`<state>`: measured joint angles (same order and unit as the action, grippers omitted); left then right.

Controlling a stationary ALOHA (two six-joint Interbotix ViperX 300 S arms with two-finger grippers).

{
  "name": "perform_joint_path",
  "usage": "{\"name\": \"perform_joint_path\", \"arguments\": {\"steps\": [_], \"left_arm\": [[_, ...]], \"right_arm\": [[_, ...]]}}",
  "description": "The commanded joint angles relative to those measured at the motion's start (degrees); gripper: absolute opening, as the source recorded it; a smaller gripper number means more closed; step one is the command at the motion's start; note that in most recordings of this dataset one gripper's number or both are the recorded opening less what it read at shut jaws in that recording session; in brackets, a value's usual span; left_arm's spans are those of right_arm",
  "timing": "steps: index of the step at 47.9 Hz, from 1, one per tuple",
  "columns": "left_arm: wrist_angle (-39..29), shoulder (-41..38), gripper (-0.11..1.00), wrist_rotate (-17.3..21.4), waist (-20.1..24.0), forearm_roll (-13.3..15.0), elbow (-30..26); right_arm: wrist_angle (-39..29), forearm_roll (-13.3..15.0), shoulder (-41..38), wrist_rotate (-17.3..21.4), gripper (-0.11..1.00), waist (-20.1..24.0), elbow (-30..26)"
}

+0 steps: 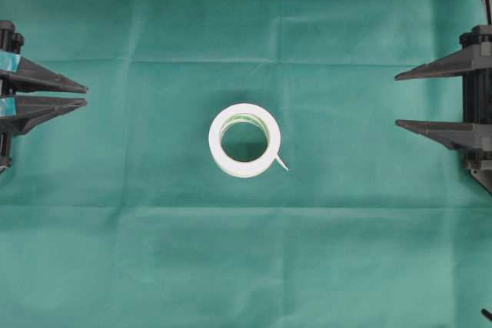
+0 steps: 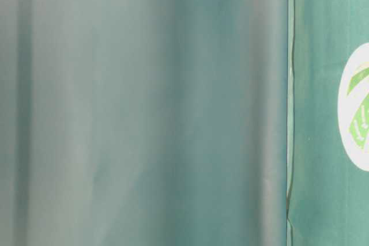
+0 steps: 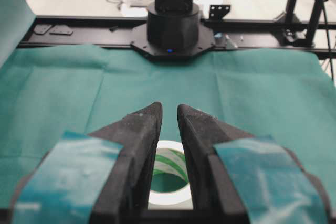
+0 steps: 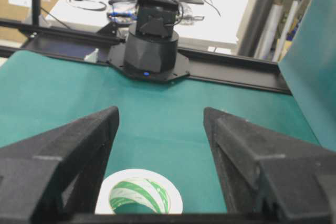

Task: Peel off the duct tape with your right arm.
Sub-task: 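Open the left gripper and move it toward the white tape roll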

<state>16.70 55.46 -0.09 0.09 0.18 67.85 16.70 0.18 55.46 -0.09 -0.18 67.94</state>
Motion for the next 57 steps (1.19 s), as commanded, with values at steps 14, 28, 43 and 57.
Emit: {"name": "perform_joint_path", "arguments": {"steps": [14,28,43,57], "left_arm": [[2.7,0.7,0.00,-1.7,-0.2,1.0,2.2],[2.7,0.5,0.01,-1.9,-1.3,1.0,1.7],[2.8,0.3,0.57,-1.9,-3.1,0.9,1.3],[4.7,-4.8,0.96,-1.8,-3.2,1.0,-1.2]], "right_arm": [[0.4,0.2,-0.6,0.1,-0.09,-0.1,1.5],[0.3,0.2,-1.0,0.1,-0.10,0.0,1.7],[0.3,0.2,-1.0,0.2,0.17,-0.1,2.5],[0.5,0.3,-1.0,0.1,0.75,-0.1,2.3]]}}
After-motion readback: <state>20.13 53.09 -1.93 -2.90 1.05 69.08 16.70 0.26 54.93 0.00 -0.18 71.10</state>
